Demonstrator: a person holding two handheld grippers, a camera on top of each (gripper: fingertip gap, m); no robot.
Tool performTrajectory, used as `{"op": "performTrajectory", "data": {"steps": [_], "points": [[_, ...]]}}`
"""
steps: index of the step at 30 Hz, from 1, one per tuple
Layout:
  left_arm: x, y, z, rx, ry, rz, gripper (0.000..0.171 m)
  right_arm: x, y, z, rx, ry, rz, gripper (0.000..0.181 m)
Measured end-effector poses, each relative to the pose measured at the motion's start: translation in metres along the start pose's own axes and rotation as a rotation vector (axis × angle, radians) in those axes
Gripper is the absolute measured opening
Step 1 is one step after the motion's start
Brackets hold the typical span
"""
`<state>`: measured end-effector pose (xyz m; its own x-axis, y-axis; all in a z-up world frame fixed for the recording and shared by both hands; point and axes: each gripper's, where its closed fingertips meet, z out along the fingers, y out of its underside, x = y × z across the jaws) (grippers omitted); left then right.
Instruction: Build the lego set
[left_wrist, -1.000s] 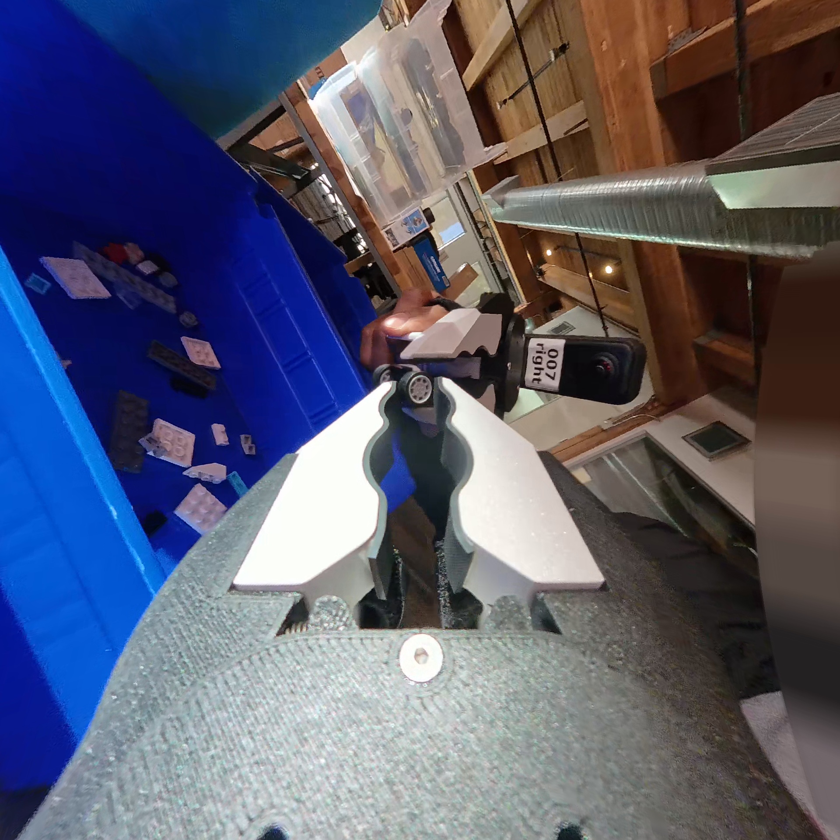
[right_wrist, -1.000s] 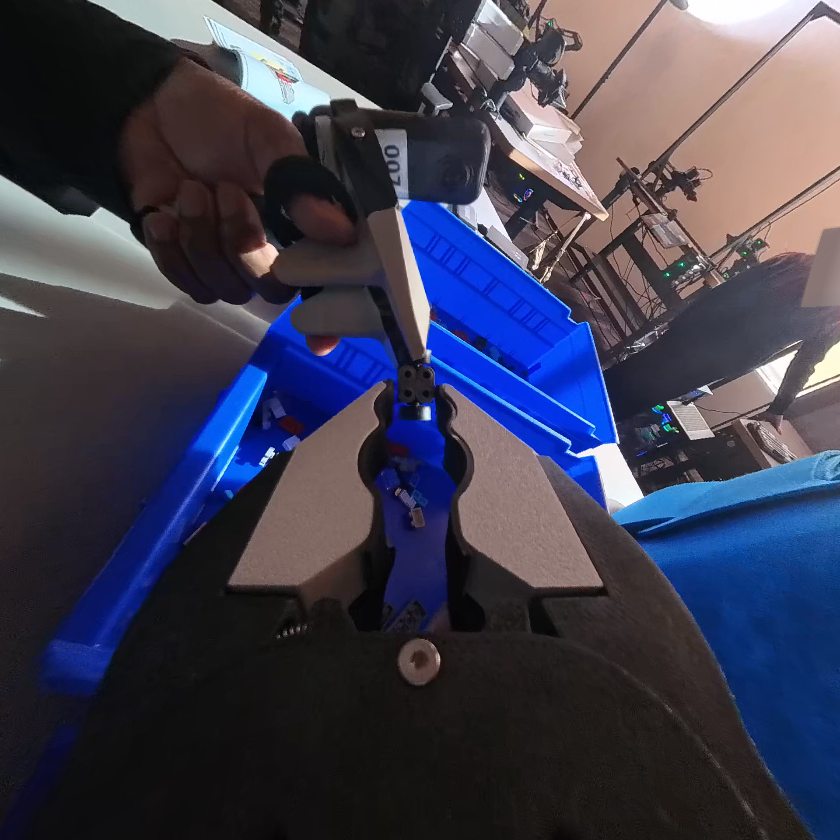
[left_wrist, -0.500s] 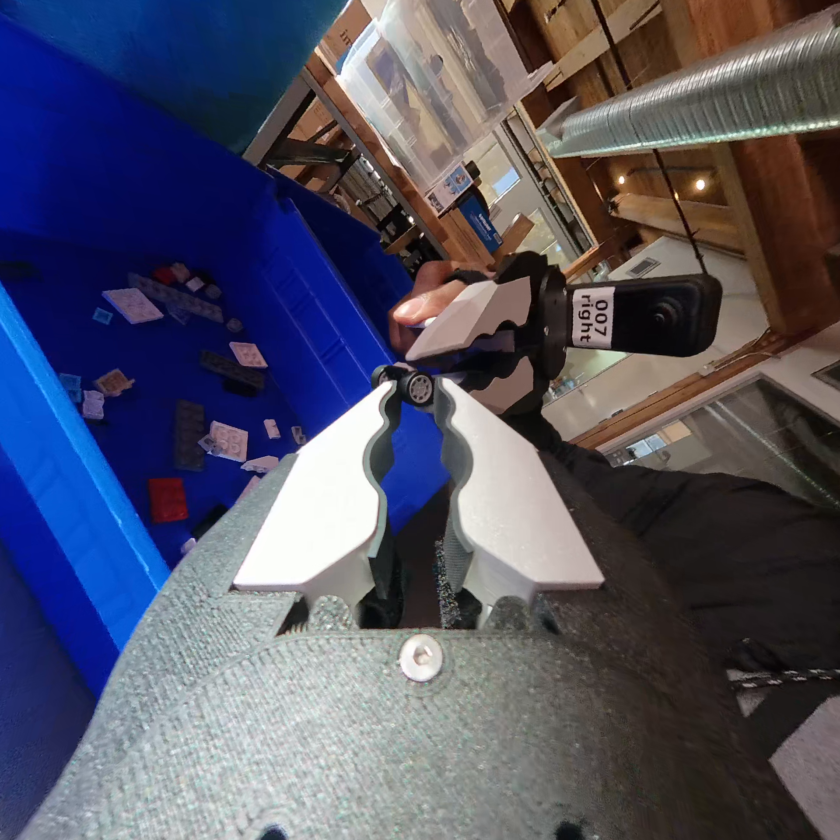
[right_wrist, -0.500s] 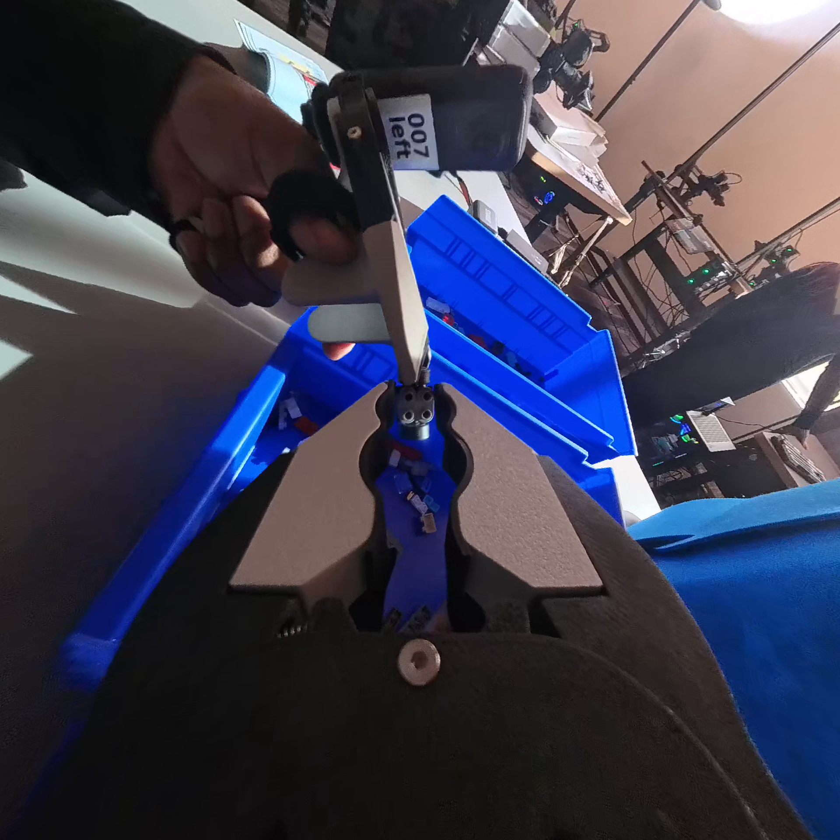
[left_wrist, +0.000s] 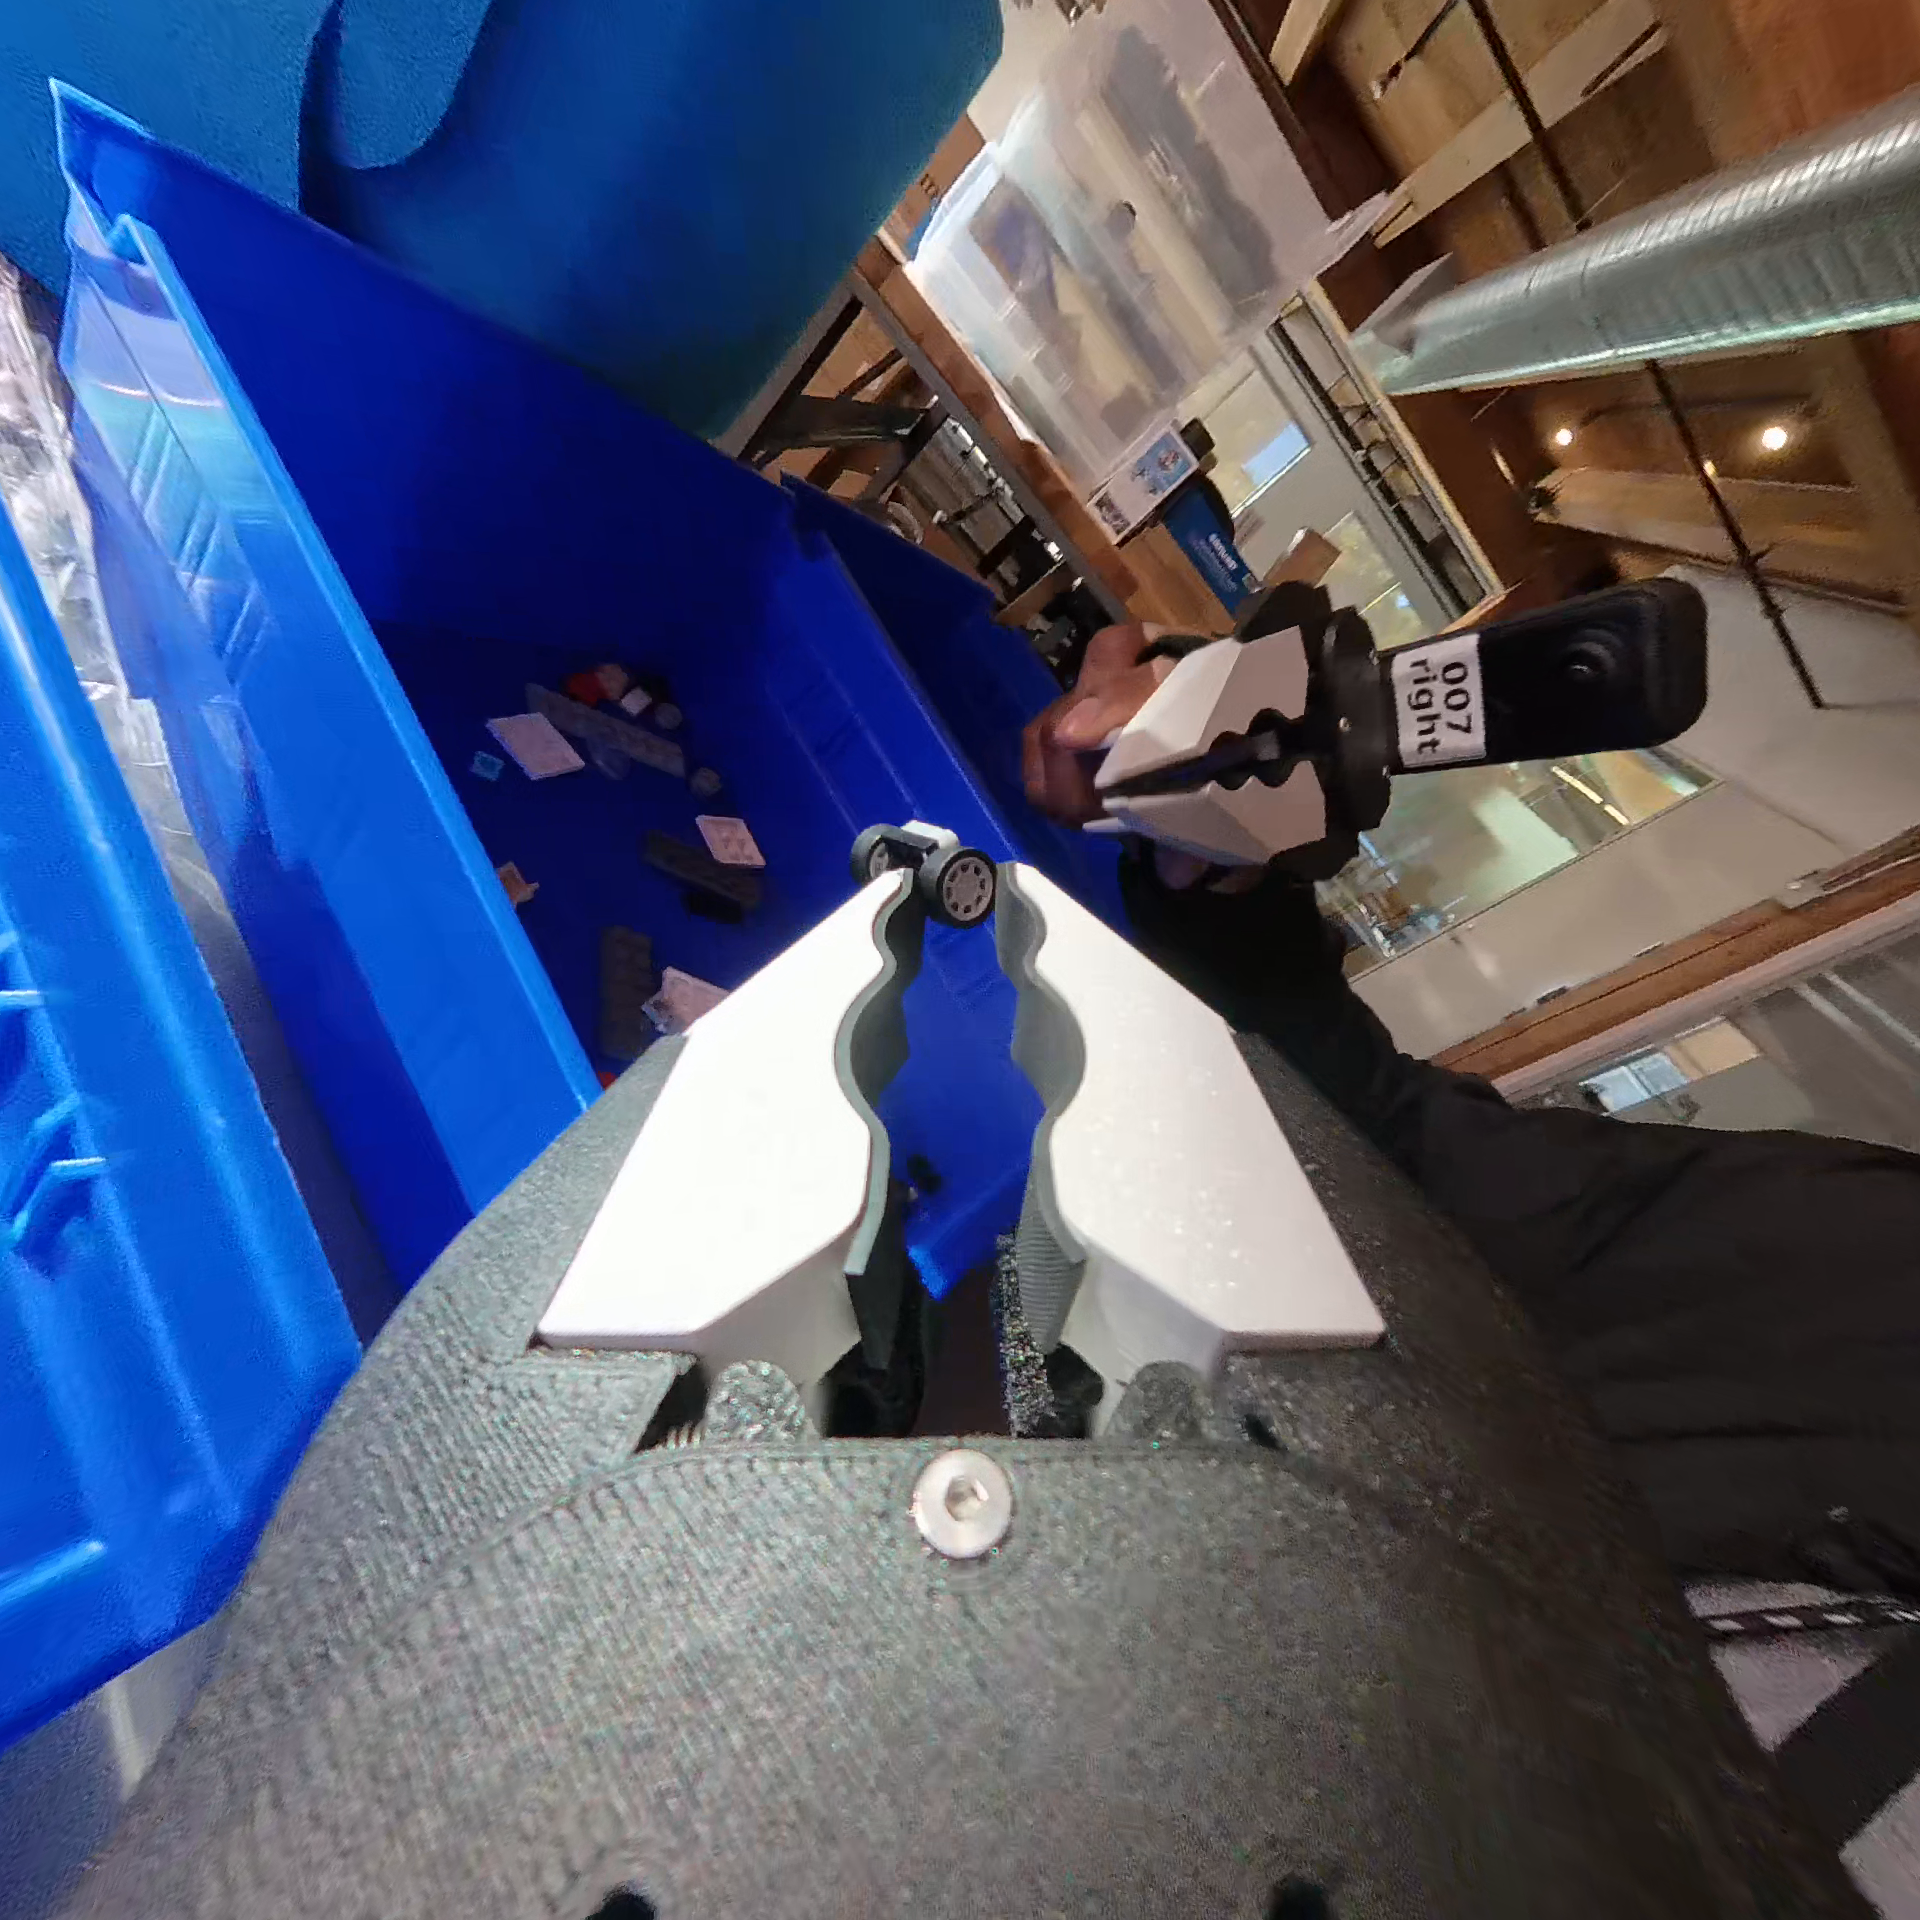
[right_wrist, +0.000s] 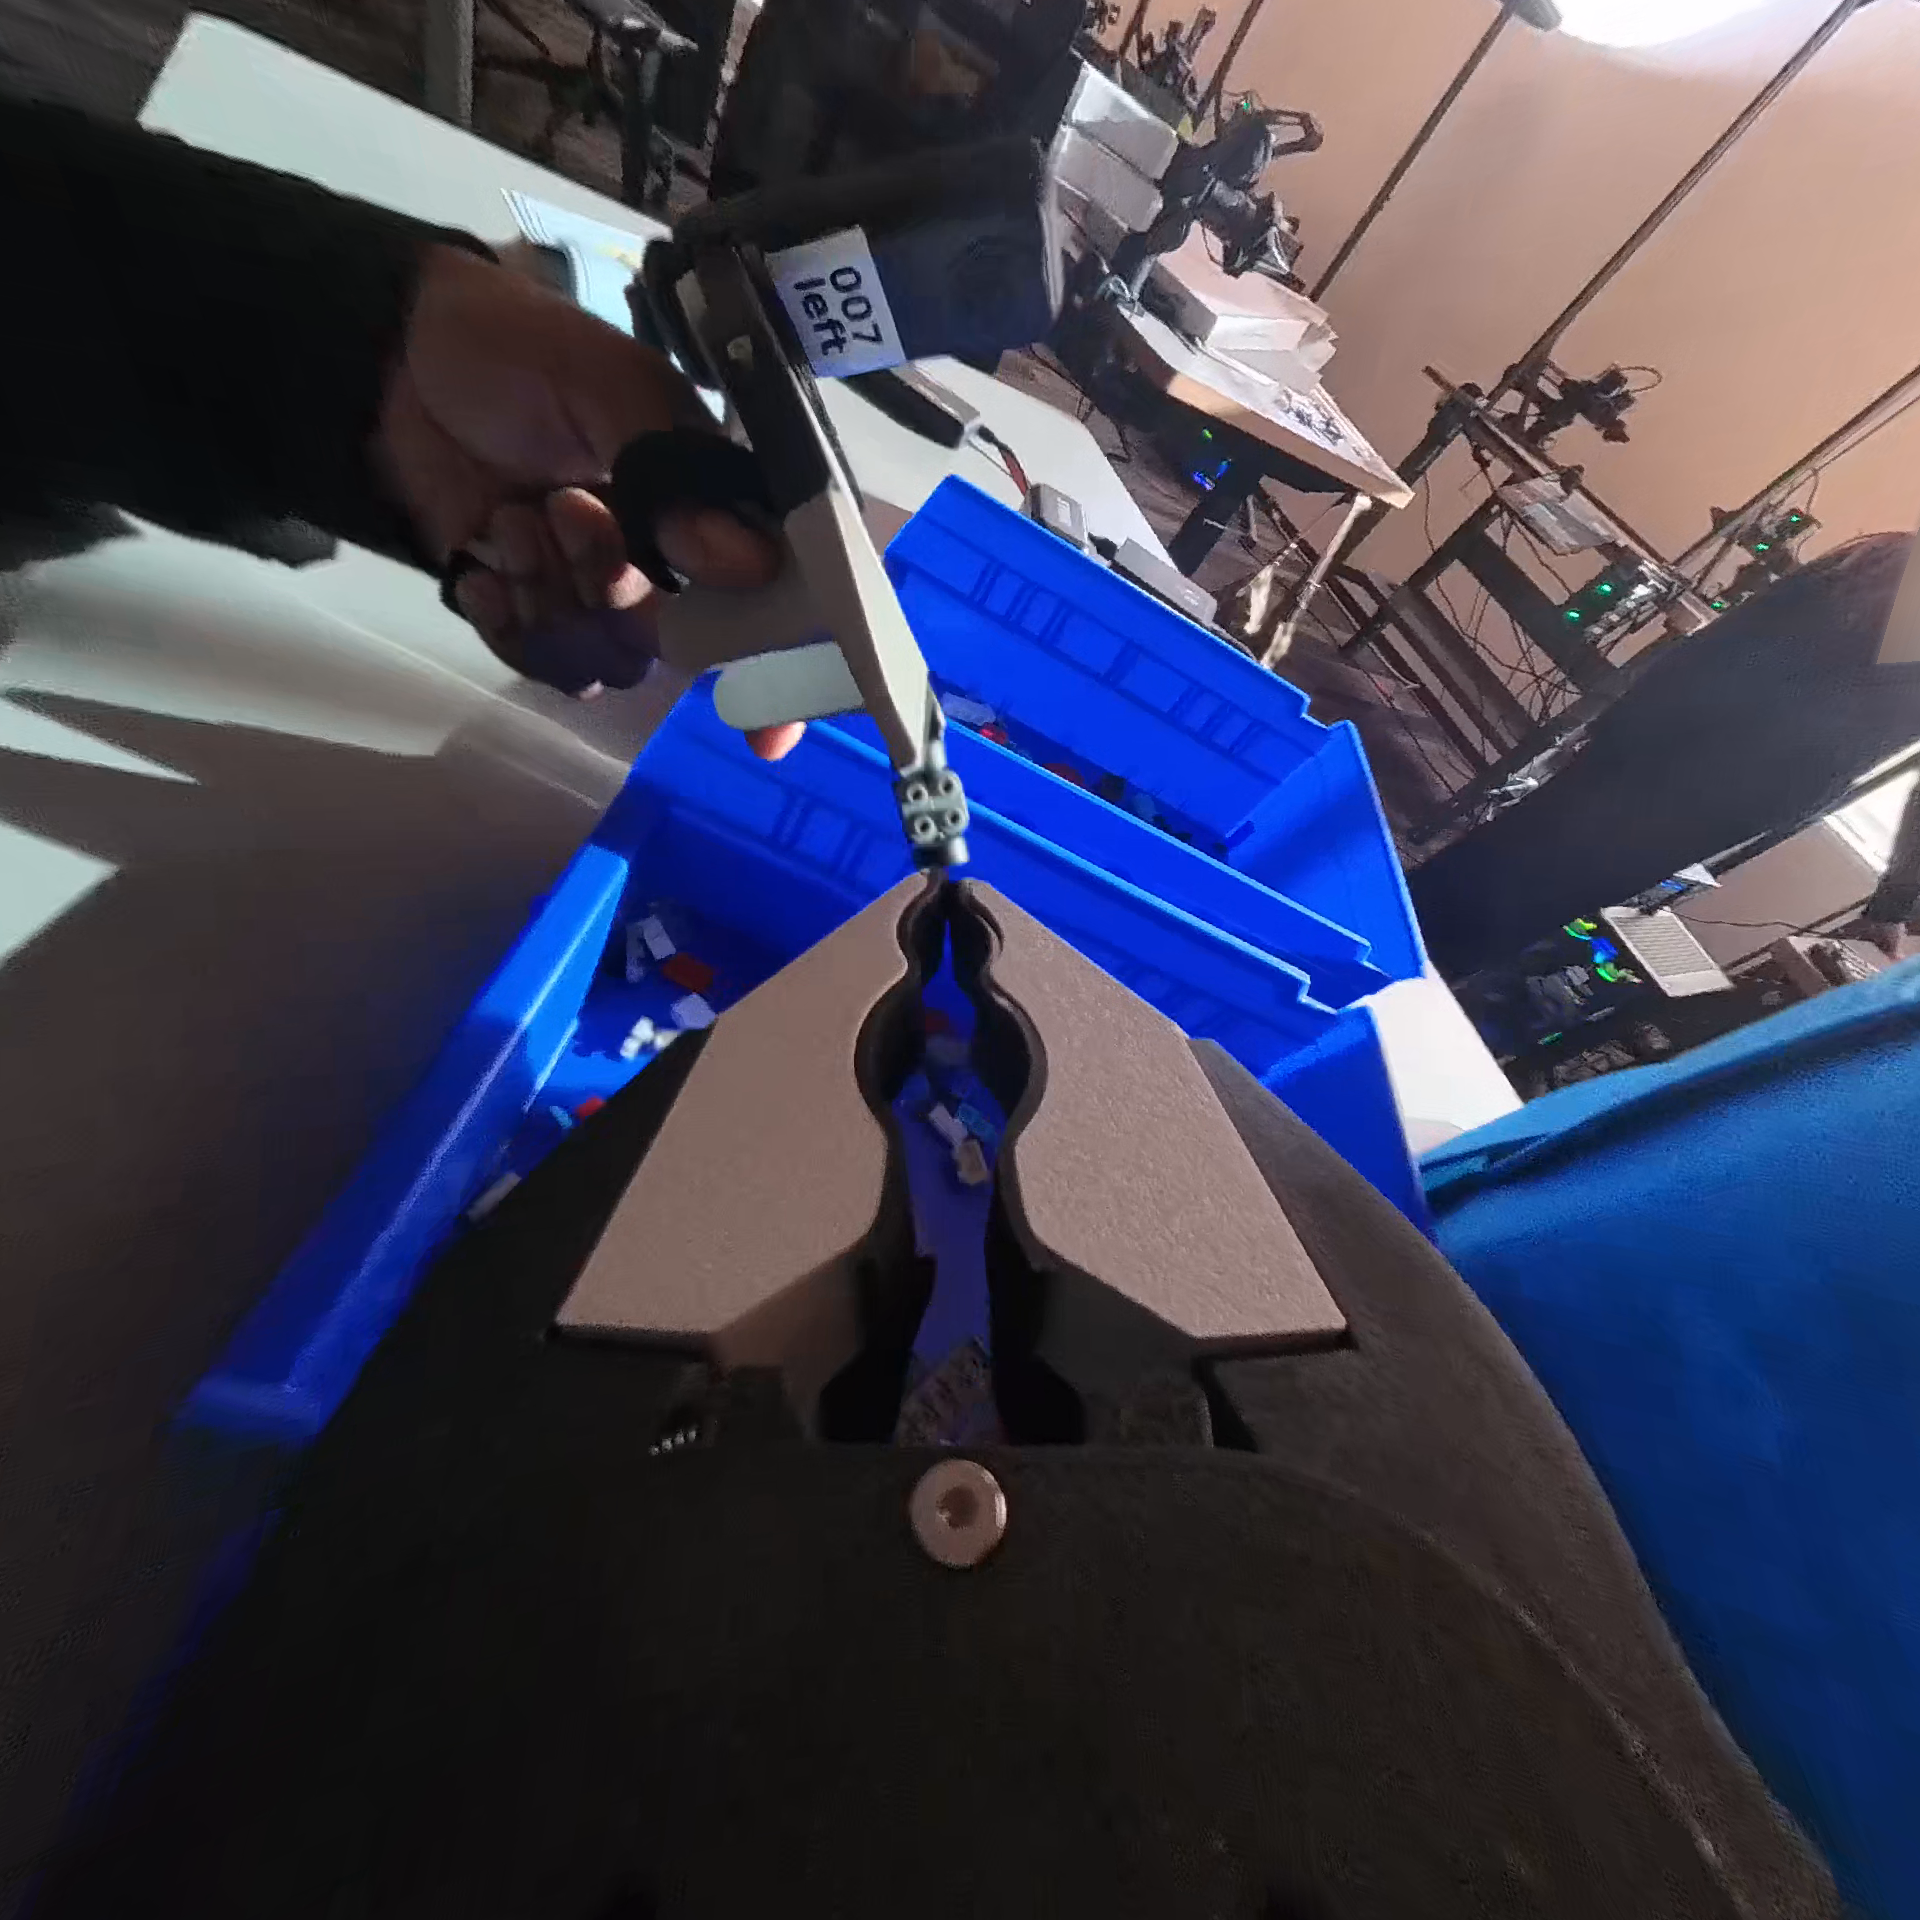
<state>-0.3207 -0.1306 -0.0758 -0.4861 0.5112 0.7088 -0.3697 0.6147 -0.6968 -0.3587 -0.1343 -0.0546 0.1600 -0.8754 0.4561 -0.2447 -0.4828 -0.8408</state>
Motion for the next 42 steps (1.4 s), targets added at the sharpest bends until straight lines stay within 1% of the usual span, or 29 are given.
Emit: {"op": "performTrajectory", "data": {"steps": [3,4,7,9,13,21,28,33,42], "points": [[0.005,0.005,0.005,-0.031,0.012,0.032,0.014,0.000,0.003,0.001,-0.037,0.003,-0.035,0.003],[0.009,0.007,0.008,-0.043,0.028,0.040,0.014,-0.003,0.001,0.004,-0.038,-0.011,-0.041,0.006],[0.015,0.014,0.014,-0.082,0.050,0.084,0.014,-0.015,0.001,0.014,-0.065,-0.073,-0.074,0.022],[0.018,0.018,0.015,-0.103,0.049,0.111,0.014,-0.019,0.005,0.020,-0.100,-0.083,-0.122,0.024],[0.020,0.021,0.015,-0.125,0.043,0.141,0.015,-0.023,0.006,0.027,-0.109,-0.091,-0.176,0.024],[0.018,0.025,0.016,-0.157,0.032,0.177,0.015,-0.027,0.008,0.032,-0.123,-0.108,-0.206,0.019],[0.016,0.021,0.016,-0.127,0.031,0.127,0.015,-0.023,0.007,0.032,-0.094,-0.070,-0.213,0.019],[0.013,0.021,0.019,-0.129,0.015,0.109,0.014,-0.021,0.011,0.032,-0.106,-0.062,-0.218,0.019],[0.008,0.022,0.025,-0.151,-0.053,0.136,0.015,-0.019,0.019,0.029,-0.117,-0.055,-0.215,0.020]]}}
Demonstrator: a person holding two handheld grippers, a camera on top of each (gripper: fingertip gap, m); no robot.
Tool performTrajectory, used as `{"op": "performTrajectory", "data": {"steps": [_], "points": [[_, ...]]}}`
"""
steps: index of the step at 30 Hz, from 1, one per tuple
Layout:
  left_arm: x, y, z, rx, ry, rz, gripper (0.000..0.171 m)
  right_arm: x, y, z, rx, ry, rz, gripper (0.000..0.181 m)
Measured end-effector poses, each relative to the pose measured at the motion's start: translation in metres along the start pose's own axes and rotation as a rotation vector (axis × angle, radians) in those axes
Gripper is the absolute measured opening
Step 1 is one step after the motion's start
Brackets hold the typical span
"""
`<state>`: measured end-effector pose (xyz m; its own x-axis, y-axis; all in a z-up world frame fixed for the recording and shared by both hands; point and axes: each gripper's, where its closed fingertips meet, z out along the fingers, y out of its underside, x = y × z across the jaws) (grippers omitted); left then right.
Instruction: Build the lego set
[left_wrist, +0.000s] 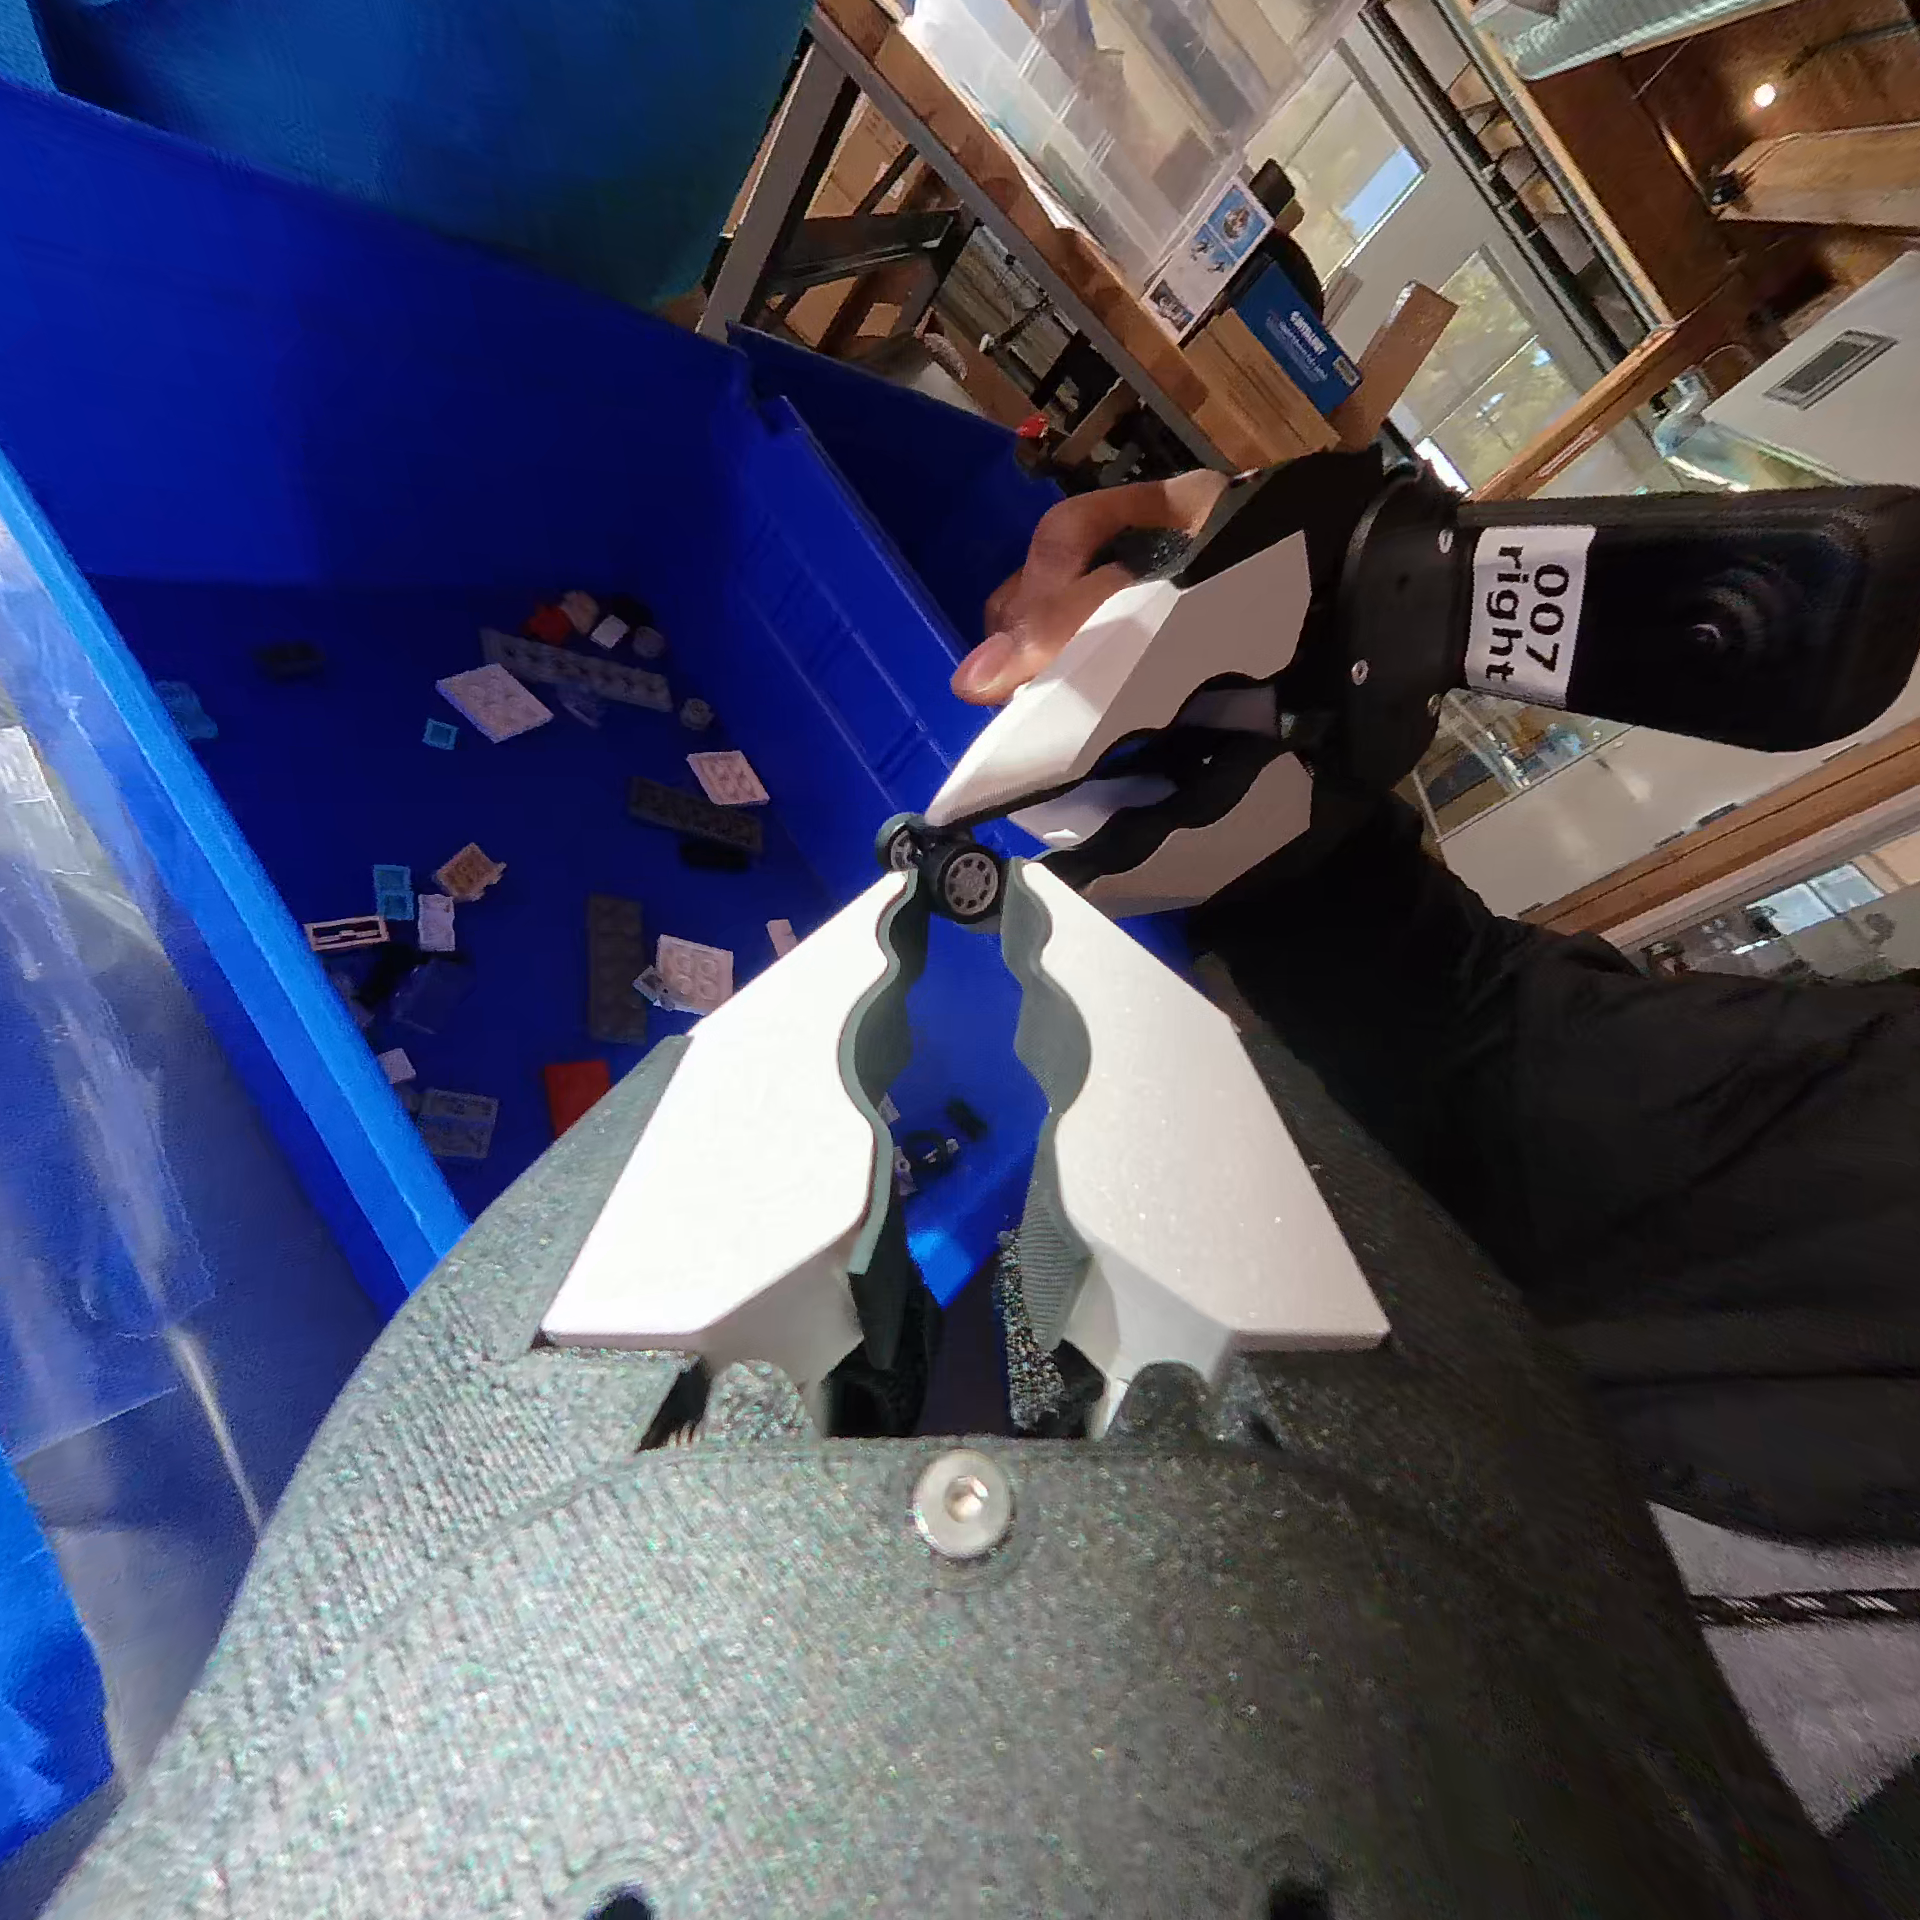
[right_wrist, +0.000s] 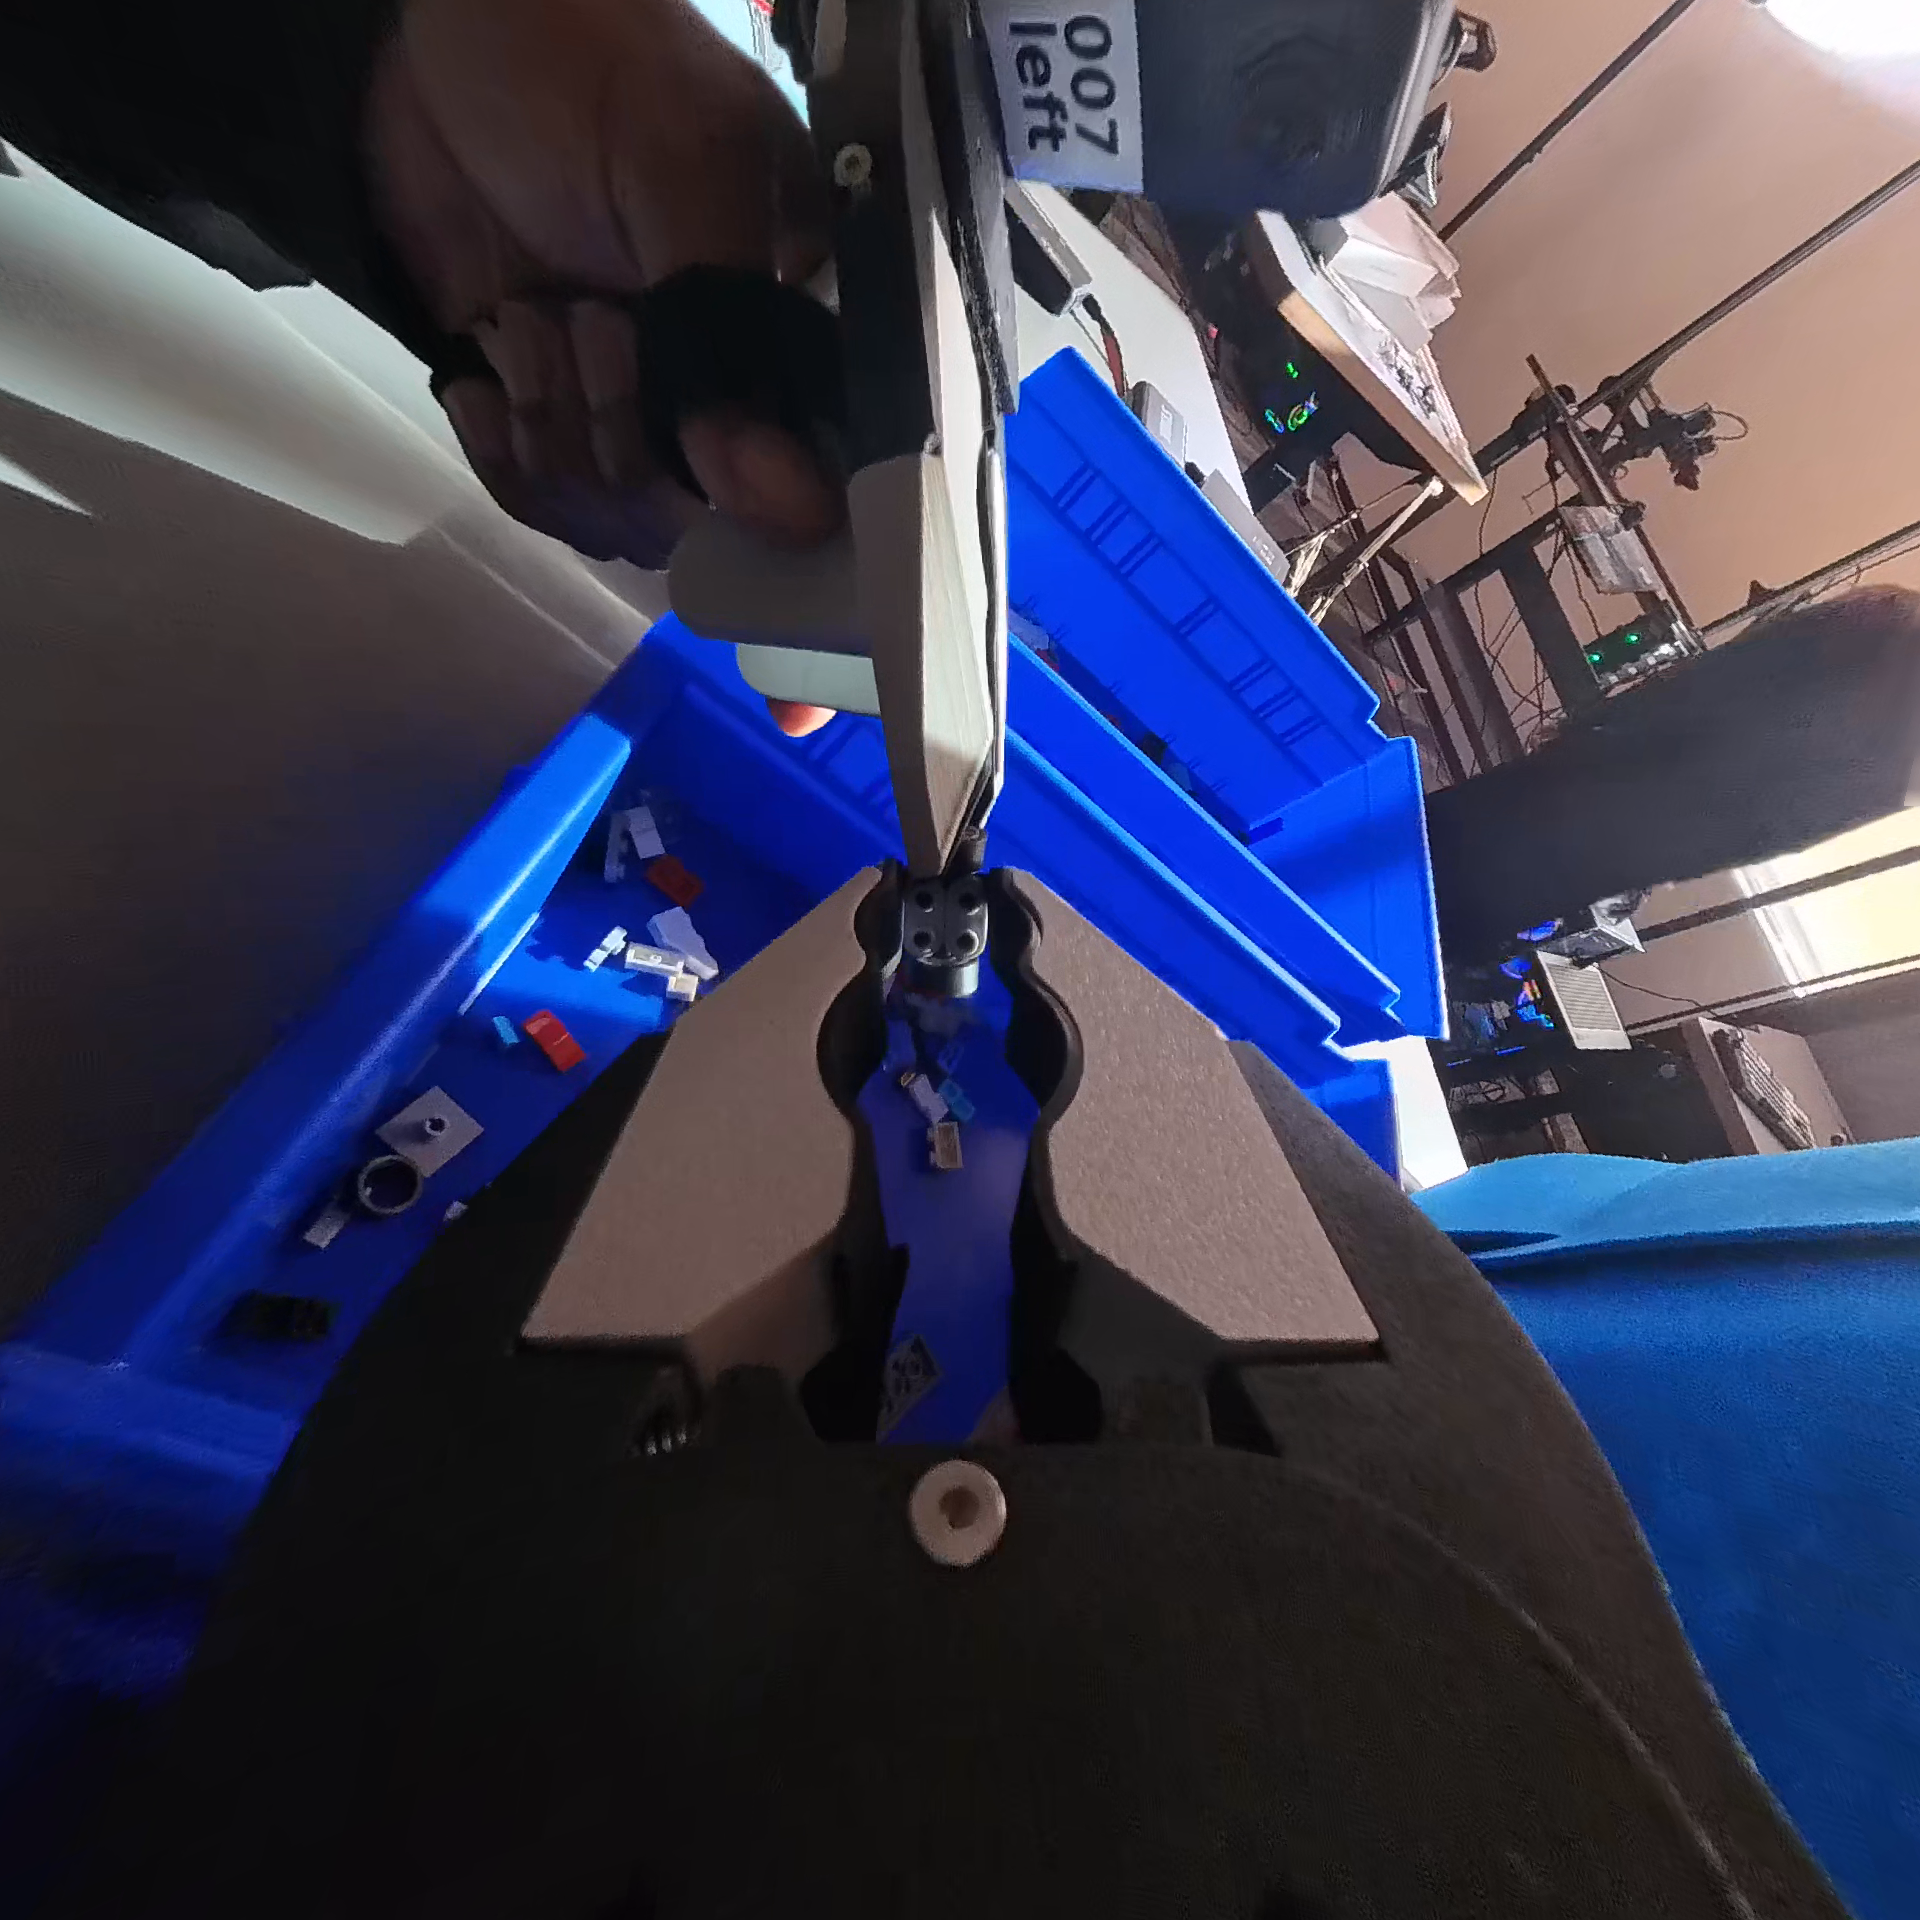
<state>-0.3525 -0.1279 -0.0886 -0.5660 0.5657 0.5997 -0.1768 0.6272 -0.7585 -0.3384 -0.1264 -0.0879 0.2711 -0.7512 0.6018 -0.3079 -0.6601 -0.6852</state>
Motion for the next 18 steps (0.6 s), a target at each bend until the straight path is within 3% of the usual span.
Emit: {"op": "performTrajectory", "data": {"steps": [18], "points": [[-0.009,0.007,0.011,0.006,-0.127,0.065,0.016,-0.005,0.016,-0.004,-0.051,-0.012,-0.040,0.020]]}}
